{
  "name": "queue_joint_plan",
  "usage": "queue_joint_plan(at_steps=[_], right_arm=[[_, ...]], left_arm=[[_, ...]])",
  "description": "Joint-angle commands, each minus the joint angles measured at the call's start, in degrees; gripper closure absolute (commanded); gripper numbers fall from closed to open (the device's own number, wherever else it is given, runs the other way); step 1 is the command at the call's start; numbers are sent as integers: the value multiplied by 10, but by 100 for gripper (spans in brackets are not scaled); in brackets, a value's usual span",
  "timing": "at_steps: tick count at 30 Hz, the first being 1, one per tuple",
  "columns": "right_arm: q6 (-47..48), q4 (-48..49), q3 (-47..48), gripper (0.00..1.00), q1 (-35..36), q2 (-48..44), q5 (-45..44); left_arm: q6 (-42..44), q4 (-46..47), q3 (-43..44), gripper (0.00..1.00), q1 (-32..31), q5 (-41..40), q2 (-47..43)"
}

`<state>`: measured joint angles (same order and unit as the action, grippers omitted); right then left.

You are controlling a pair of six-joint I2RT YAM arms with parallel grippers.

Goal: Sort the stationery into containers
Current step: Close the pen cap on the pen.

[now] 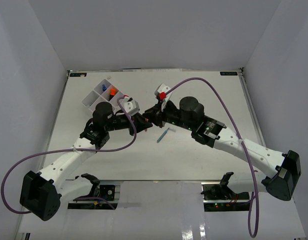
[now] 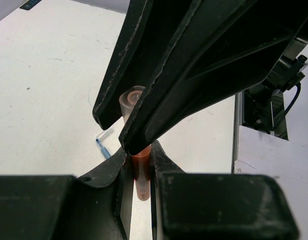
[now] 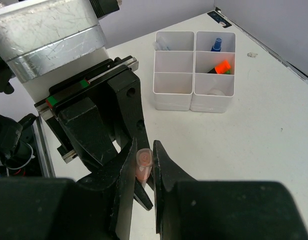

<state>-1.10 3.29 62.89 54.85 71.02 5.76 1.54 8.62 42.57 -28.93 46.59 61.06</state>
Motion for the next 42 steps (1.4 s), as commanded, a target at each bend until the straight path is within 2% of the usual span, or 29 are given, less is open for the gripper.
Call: queue_joint_plan(at_steps=[1, 13, 26, 34, 37, 42], right_arm=[[32, -173, -32, 92, -5, 16, -9], [47, -182, -85, 92, -6, 38, -2], [50, -262, -91, 92, -7, 83, 1], [36, -204, -78, 92, -7, 37, -35], [30, -172, -63, 92, -7, 27, -46], [18, -124, -56, 92, -8, 20, -86]], left_arm=[[1, 112, 21, 100, 12, 21, -59], [-11, 155, 40, 100, 14, -4, -77], [-11, 179, 82, 100, 21, -62, -81], [-7, 111, 75, 100, 20, -5, -62], [-11, 89, 56, 96, 20, 17, -59], [-64, 67, 30, 95, 20, 35, -50]])
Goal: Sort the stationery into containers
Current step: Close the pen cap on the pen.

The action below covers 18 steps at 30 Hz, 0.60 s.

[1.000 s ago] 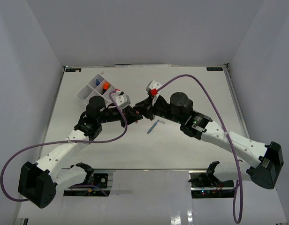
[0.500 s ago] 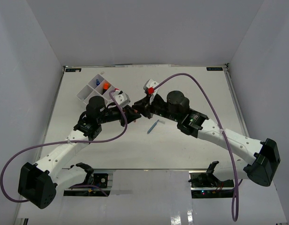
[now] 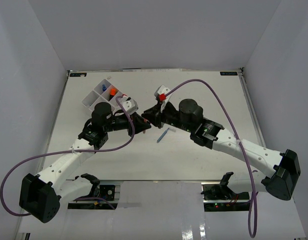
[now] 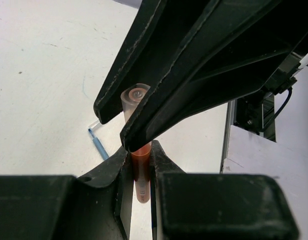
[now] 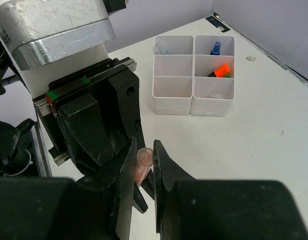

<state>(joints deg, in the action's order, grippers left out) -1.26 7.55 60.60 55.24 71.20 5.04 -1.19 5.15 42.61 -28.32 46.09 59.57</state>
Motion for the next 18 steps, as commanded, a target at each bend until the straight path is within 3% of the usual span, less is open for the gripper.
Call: queue_joint_plan(at_steps=[1, 10, 18], right_arm=[[17, -159, -33, 92, -11, 18, -82], [-7, -98, -28, 92, -12, 25, -123], [-14, -88, -7, 92, -15, 44, -126]], left_arm=[[-43, 99, 26, 95, 14, 40, -34], [-139, 94, -36, 86, 14, 38, -25], [-160, 101, -69, 75, 14, 30, -40]])
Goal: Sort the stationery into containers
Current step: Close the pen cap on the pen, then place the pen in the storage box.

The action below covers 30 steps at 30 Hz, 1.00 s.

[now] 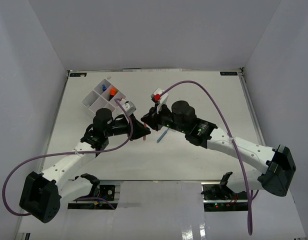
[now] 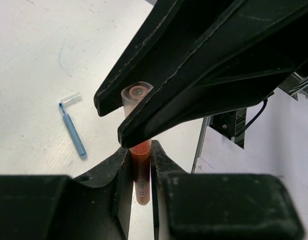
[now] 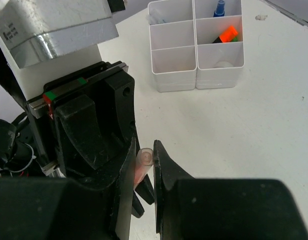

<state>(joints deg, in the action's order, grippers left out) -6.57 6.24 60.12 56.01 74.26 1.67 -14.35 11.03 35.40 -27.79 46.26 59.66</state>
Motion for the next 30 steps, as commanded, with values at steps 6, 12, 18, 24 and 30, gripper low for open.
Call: queue_joint_plan(at_steps=[6, 12, 18, 24, 30], right_arm=[[36, -69, 1, 92, -25, 21, -99], [32, -52, -2, 92, -31, 19, -112], [22, -26, -13, 92, -34, -4, -106], [9, 50, -53, 92, -34, -45, -83], [-5, 85, -72, 92, -34, -65, -69]], left_arm=[[-23, 41, 0, 57, 9, 29, -38], [-20, 37, -3, 38, 10, 29, -37], [-27, 31, -7, 21, 8, 5, -37], [-54, 48, 6, 11, 4, -19, -16], [-67, 85, 20, 10, -10, -68, 0]])
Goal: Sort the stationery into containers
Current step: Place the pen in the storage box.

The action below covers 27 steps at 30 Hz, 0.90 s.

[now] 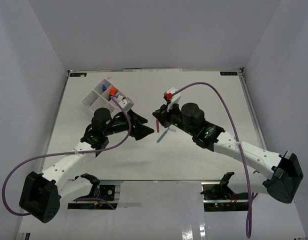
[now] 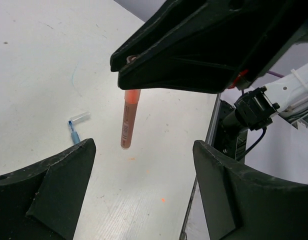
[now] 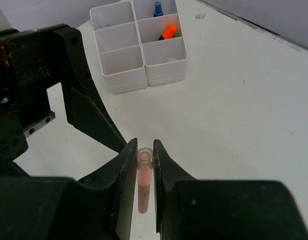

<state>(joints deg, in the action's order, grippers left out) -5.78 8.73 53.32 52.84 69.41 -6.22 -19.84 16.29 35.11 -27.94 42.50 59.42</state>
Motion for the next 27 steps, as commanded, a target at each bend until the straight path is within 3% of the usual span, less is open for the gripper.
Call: queue_joint_plan(at_steps=[1, 15, 20, 27], right_arm=[[-16, 62, -5, 92, -3, -18, 11], [-56, 92, -24, 92, -3, -23, 31], [-61, 97, -23, 92, -2, -25, 31], [-61, 98, -23, 92, -4, -25, 20]], left_arm=[[-13, 43, 26, 11, -12, -46, 4], [16, 93, 55, 37, -54, -137, 29], [39, 75, 58, 43, -71, -139, 45], [47, 50, 44, 42, -84, -164, 29]])
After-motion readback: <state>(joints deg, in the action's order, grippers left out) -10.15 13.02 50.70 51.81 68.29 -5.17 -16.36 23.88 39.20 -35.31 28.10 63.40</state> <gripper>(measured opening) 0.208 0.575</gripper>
